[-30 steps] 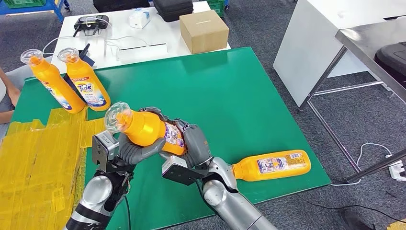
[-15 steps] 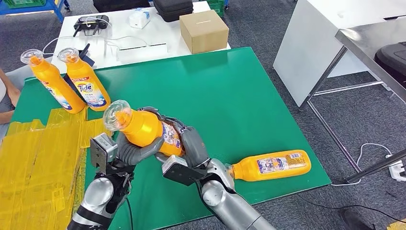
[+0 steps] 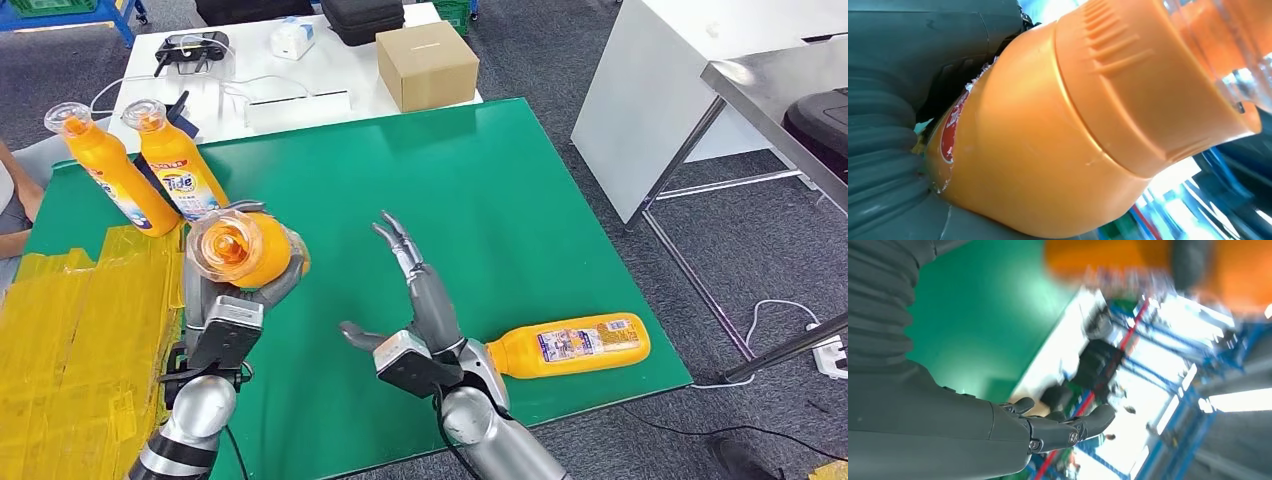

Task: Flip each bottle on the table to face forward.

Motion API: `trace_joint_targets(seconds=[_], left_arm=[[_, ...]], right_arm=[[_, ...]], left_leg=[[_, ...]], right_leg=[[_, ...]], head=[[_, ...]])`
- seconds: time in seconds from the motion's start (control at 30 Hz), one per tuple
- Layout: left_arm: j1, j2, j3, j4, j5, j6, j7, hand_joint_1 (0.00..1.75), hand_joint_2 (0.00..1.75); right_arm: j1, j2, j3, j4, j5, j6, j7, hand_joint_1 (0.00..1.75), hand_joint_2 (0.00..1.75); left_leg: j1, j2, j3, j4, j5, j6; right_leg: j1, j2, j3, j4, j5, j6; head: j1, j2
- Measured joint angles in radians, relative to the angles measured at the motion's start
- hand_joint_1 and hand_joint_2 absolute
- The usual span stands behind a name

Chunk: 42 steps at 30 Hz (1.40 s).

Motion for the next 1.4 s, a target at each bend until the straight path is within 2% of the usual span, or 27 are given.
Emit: trace_joint_targets(seconds=[0.07,0.13,0.23,0.3,0.37,0.43,0.5,0.57,0.63,0.73,0.9,1.03,1.23,1.4], left_arm=[[0.0,0.009,0.025,-0.001,-0.187,0.061,0.065,1.75,1.75],[-0.001,0.022,0.054,0.002,-0.362,0.083,0.139,1.75,1.75],[-0.001,0.041,0.096,0.013,-0.649,0.093,0.26,1.75,1.75],[-0.002,0.067,0.113,0.023,-0.845,0.072,0.372,1.75,1.75],[-0.009,0.123,0.099,0.037,-0.967,0.019,0.532,1.75,1.75],[-0.029,0.199,0.054,0.053,-1.002,-0.04,0.693,1.75,1.75],[-0.049,0.259,0.011,0.065,-1.005,-0.076,0.78,1.75,1.75],[-0.065,0.301,-0.024,0.08,-1.006,-0.12,0.801,1.75,1.75],[-0.08,0.328,-0.046,0.108,-1.007,-0.205,0.798,1.75,1.75],[-0.11,0.34,-0.054,0.176,-1.008,-0.319,0.789,1.75,1.75],[-0.179,0.342,-0.059,0.305,-1.009,-0.398,0.795,1.75,1.75],[-0.226,0.331,-0.064,0.396,-1.012,-0.433,0.803,1.75,1.75],[-0.269,0.305,-0.066,0.51,-1.014,-0.438,0.779,1.75,1.75],[-0.28,0.286,-0.059,0.557,-1.007,-0.432,0.748,1.64,1.75]], right_arm=[[0.027,-0.015,-0.02,-0.069,0.006,-0.017,-0.002,0.0,1.75],[0.054,-0.03,-0.042,-0.142,0.015,-0.031,-0.004,0.0,1.75],[0.087,-0.049,-0.066,-0.237,0.054,-0.058,-0.008,0.0,1.75],[0.107,-0.061,-0.075,-0.295,0.096,-0.078,-0.004,0.0,1.75],[0.123,-0.076,-0.082,-0.349,0.139,-0.098,0.004,0.0,1.75],[0.138,-0.088,-0.088,-0.394,0.173,-0.116,0.01,0.0,1.75],[0.149,-0.097,-0.092,-0.423,0.192,-0.13,0.014,0.0,1.75],[0.159,-0.105,-0.096,-0.448,0.216,-0.149,0.016,0.0,1.75],[0.169,-0.113,-0.102,-0.478,0.259,-0.18,0.021,0.0,1.75],[0.181,-0.118,-0.107,-0.511,0.309,-0.209,0.036,0.0,1.75],[0.186,-0.123,-0.11,-0.528,0.36,-0.219,0.063,0.0,1.75],[0.18,-0.123,-0.11,-0.529,0.386,-0.219,0.091,0.0,1.75],[0.169,-0.123,-0.108,-0.528,0.387,-0.217,0.105,0.0,1.75],[0.165,-0.124,-0.105,-0.528,0.382,-0.217,0.107,0.0,1.75]], left_leg=[[0.0,0.0,0.0,0.0,0.0,0.0],[0.0,0.001,0.0,0.0,0.0,0.0],[0.0,0.001,0.0,0.0,0.0,0.0],[0.0,0.001,0.0,0.0,0.0,0.0],[0.0,0.002,0.0,0.0,0.0,0.0],[0.0,0.004,0.0,0.0,0.0,0.0],[0.0,0.004,0.0,0.0,0.0,0.0],[0.001,0.003,0.0,0.0,0.001,0.0],[0.001,0.003,0.0,0.0,0.001,-0.001],[0.0,0.004,0.0,0.0,0.001,0.0],[0.0,0.003,0.0,0.0,0.001,0.0],[0.0,0.003,0.0,0.0,0.001,0.0],[0.0,0.004,0.0,0.0,0.001,0.0],[0.0,0.003,0.0,0.0,0.001,0.0]], right_leg=[[0.0,0.0,0.0,0.0,0.0,0.0],[0.0,0.0,0.0,0.0,0.0,0.0],[0.0,0.0,0.0,0.0,0.0,0.0],[0.0,0.0,-0.001,0.0,0.0,0.0],[0.0,0.001,-0.001,0.0,0.0,0.0],[0.001,0.002,-0.002,0.0,0.0,0.0],[0.001,0.002,-0.002,0.0,0.0,0.0],[0.001,0.002,-0.002,0.0,0.0,-0.001],[0.001,0.001,-0.001,0.0,0.0,-0.001],[0.0,0.002,-0.001,0.0,0.0,0.0],[0.0,0.002,-0.001,0.0,0.001,0.0],[0.0,0.002,-0.001,0.0,0.001,0.0],[0.0,0.002,-0.001,0.0,0.001,0.0],[0.0,0.001,-0.001,0.0,0.001,0.0]], head=[[0.0,0.0],[0.0,0.0],[0.0,0.0],[0.0,0.0],[0.0,0.0],[0.0,0.0],[0.0,0.0],[0.0,0.0],[0.0,0.0],[0.0,0.0],[0.0,0.0],[0.0,0.0],[0.0,0.0],[0.0,0.0]])
